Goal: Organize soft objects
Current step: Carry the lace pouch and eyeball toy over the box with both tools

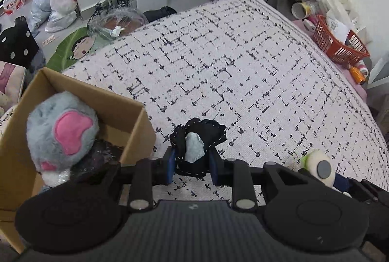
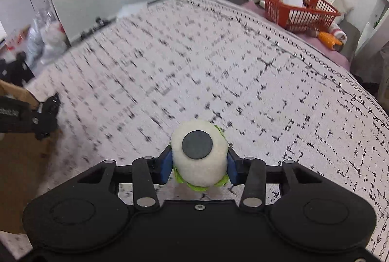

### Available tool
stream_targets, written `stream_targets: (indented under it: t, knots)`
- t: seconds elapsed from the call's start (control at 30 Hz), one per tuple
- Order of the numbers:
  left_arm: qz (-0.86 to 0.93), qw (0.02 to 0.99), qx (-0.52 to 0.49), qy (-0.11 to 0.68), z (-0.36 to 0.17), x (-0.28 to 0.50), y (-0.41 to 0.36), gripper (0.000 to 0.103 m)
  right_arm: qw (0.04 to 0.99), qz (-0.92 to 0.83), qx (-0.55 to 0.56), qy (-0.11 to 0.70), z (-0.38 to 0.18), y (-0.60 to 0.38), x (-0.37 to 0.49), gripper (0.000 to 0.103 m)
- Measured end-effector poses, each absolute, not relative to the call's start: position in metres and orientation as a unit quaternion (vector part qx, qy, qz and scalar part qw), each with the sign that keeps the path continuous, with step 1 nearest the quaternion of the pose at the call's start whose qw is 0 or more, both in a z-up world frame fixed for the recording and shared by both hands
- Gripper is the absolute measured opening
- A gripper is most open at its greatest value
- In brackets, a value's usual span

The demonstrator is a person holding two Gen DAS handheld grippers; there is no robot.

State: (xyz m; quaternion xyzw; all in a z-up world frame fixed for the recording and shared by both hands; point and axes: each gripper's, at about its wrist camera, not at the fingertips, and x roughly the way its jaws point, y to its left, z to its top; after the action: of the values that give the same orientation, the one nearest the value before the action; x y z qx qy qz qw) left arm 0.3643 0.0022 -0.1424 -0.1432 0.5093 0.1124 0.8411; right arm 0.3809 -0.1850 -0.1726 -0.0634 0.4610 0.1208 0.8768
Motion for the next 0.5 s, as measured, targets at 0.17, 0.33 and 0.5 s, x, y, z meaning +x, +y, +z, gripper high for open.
stream_targets:
  t: [0.17, 0.33, 0.5]
  knots:
    - [0.104, 0.851, -0.139, 0.495, -0.122, 0.354, 0.012, 0.027, 0.886, 0.134, -0.064, 0.439, -0.153, -0.182, 0.368, 0.043]
    - [0.099, 0.86, -0.141, 0.481, -0.103, 0.341, 0.023, 0.027, 0.9, 0.134, -0.044, 0.412, -0.13, -0.182, 0.355, 0.043]
    - [0.094, 0.868, -0.14, 0.467, -0.092, 0.329, 0.034, 0.027, 0.911, 0.134, -0.024, 0.39, -0.11, -0.179, 0.338, 0.043]
